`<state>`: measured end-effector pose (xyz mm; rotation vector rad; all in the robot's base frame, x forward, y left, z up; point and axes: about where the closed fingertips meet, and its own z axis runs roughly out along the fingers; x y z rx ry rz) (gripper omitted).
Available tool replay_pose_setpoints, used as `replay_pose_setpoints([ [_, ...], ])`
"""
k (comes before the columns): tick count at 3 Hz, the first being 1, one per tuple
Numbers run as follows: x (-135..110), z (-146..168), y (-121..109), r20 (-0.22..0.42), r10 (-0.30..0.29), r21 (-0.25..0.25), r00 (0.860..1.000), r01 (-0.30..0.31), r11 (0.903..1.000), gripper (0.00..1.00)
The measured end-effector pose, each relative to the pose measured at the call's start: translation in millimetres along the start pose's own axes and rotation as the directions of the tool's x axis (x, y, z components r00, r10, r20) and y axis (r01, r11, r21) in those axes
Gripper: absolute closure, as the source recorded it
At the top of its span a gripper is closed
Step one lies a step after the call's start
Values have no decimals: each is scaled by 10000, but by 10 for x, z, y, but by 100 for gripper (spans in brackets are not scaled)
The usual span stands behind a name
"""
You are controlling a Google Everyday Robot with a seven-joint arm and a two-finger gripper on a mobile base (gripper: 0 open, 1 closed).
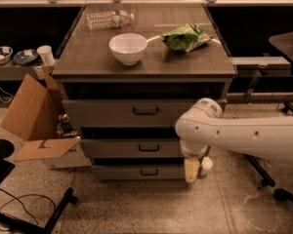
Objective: Open middle drawer
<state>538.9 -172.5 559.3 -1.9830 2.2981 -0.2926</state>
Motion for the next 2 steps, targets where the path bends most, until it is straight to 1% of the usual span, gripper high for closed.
replay_pose_setpoints([
  [1,1,320,-274,-22,293,330,9996,-292,9990,0],
  [2,-30,599,-439,19,440,270,9990,-441,9987,0],
])
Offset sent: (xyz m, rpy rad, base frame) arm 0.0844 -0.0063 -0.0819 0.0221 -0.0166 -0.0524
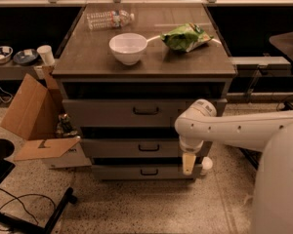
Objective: Open middle drawer
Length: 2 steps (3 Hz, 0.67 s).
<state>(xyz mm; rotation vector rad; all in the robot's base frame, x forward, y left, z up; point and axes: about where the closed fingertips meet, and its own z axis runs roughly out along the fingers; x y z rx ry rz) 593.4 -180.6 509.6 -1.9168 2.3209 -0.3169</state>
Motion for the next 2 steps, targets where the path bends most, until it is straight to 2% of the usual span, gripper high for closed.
replay_pose_setpoints([
  [2,-128,408,-29,257,-31,-559,9997,45,9984,0],
])
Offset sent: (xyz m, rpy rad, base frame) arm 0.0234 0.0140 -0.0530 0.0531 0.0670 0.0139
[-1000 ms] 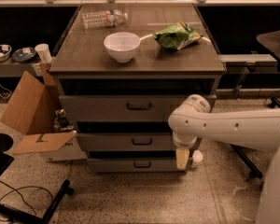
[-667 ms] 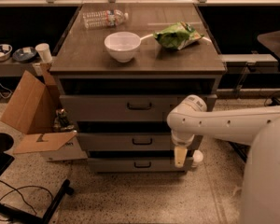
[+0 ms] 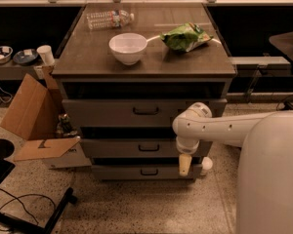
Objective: Open middle drawer
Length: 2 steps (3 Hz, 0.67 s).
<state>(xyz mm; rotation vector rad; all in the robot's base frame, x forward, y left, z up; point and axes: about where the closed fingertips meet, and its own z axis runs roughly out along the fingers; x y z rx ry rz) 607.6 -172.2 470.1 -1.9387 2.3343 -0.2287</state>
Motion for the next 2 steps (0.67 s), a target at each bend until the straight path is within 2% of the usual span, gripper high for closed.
replay_pose_setpoints([
  [1,-103,124,-12,191,-60,-160,9998,63,9999,0],
  [2,-207,239,-6,474,-138,-287,9988,152,9995,18],
])
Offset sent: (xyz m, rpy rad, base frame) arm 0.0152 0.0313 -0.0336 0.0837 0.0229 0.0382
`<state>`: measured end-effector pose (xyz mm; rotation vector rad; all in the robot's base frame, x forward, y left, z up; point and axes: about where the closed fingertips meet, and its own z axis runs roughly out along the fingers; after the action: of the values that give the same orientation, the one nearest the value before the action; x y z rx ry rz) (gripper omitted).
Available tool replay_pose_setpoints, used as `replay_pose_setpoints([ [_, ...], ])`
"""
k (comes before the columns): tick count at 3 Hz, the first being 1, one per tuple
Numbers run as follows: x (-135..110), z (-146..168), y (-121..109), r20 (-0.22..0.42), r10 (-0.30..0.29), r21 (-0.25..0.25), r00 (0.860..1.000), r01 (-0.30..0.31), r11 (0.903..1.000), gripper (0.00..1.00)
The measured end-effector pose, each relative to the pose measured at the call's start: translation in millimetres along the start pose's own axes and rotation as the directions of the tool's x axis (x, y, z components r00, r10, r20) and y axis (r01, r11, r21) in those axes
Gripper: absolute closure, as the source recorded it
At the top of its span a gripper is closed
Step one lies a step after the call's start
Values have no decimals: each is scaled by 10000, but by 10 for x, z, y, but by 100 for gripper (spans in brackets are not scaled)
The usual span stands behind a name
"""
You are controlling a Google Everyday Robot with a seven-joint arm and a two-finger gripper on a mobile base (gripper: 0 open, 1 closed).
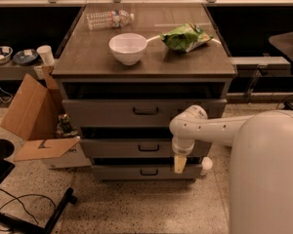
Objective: Open middle drawer
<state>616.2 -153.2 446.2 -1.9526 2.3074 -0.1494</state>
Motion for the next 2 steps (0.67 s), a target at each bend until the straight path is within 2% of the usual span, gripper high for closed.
replay_pose_setpoints([
  [2,-95,90,82,423,-5,-271,9991,17,9996,65],
])
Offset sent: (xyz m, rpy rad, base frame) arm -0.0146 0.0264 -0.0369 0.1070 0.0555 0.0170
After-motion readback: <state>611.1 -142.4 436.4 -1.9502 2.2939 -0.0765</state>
